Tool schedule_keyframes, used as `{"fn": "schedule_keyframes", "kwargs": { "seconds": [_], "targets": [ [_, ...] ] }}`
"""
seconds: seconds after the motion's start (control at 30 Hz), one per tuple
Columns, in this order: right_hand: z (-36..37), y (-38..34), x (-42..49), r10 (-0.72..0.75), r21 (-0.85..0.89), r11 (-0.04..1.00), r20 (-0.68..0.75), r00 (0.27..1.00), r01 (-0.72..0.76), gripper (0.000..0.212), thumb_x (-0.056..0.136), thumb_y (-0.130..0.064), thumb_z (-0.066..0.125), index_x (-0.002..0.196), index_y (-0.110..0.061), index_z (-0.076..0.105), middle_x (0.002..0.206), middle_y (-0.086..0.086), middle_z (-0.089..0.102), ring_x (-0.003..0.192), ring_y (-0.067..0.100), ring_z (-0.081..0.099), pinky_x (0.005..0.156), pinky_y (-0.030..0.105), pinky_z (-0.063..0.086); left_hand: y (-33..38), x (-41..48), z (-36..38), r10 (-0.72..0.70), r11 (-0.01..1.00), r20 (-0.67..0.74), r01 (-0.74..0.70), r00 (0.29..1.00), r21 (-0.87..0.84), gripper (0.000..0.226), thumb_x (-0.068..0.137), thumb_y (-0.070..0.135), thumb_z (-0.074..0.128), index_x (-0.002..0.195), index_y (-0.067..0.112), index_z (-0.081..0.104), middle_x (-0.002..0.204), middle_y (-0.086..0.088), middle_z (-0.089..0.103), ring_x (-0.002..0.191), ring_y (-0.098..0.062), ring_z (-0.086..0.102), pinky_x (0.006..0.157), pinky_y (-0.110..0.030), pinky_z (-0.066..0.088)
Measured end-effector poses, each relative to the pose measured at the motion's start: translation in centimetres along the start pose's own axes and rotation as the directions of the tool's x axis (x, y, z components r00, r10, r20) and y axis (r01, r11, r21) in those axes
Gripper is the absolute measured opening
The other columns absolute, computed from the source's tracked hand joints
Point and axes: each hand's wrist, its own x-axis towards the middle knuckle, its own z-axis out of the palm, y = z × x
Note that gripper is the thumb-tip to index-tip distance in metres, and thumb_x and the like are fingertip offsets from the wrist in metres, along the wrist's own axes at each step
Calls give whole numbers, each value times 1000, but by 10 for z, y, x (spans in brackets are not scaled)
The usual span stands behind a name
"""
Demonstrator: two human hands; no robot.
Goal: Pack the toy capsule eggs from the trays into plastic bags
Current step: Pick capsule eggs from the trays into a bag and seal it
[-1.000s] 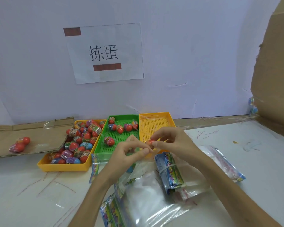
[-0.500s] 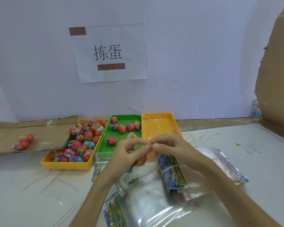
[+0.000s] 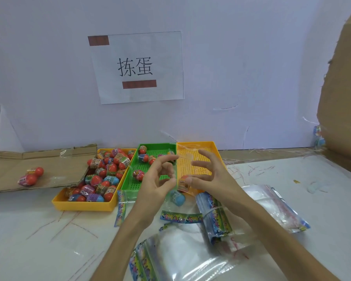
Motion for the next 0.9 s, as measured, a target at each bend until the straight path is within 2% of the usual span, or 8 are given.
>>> {"fn": "schedule_keyframes", "kwargs": {
  "seconds": [0.1,0.27,0.37,0.47,0.53,0.63,0.7,0.9],
  "targets": [
    [1,0,1,14,-1,1000,-74,997,-14,83,79,-36,86,145,-44,36,129,-14,61,98,5,72,83,32,62,-1,0,0,31,996,-14,-32,999,-84,45,86,3,61,124,24,64,96,6,62,101,-11,60,88,-20,50],
    [1,6,4,84,106,991,-29,996,-80,74,80,-33,86,140,-37,43,108,-1,76,105,22,72,97,55,54,-2,0,-2,38,985,27,-33,999,-167,53,86,4,61,128,37,64,117,-4,69,115,-21,63,98,-31,52],
    [-2,5,6,60,287,957,-32,998,-48,65,83,-12,82,137,-27,48,104,10,77,96,28,75,87,45,61,-2,0,0,27,987,12,-25,1000,-161,58,85,9,66,133,40,60,125,0,66,117,-18,63,97,-30,52],
    [-6,0,6,23,393,919,-88,996,14,59,85,2,75,133,-21,51,99,15,76,92,29,76,74,30,61,-3,0,4,-24,999,-68,27,997,43,68,77,32,78,138,40,50,129,9,61,117,-8,61,95,-29,53],
    [-9,-3,6,-13,409,911,-100,995,53,57,85,7,72,131,-20,52,94,15,76,85,26,74,67,27,58,-4,-1,8,-116,990,-16,117,993,74,73,77,35,83,139,38,46,131,9,58,113,-5,63,93,-29,55],
    [-11,-6,3,-81,381,920,-57,995,97,58,80,6,70,130,-18,54,82,13,71,63,17,64,57,24,51,-6,-5,17,-212,976,159,218,964,-18,55,84,27,80,134,27,55,125,-7,69,106,-19,72,92,-35,59],
    [-9,-6,2,-103,337,934,-54,993,115,56,84,10,69,130,-18,54,82,12,72,66,15,66,59,22,51,-6,-6,20,-189,980,206,196,960,-14,40,87,24,74,125,20,64,112,-15,74,100,-33,72,90,-43,60],
    [-8,-9,1,-52,250,965,-111,992,79,44,89,-11,74,127,-26,57,99,1,75,94,21,72,75,34,59,-8,-4,18,-170,985,43,172,984,-24,10,91,10,73,99,17,73,91,-16,75,81,-27,75,73,-27,60]
  ]
}}
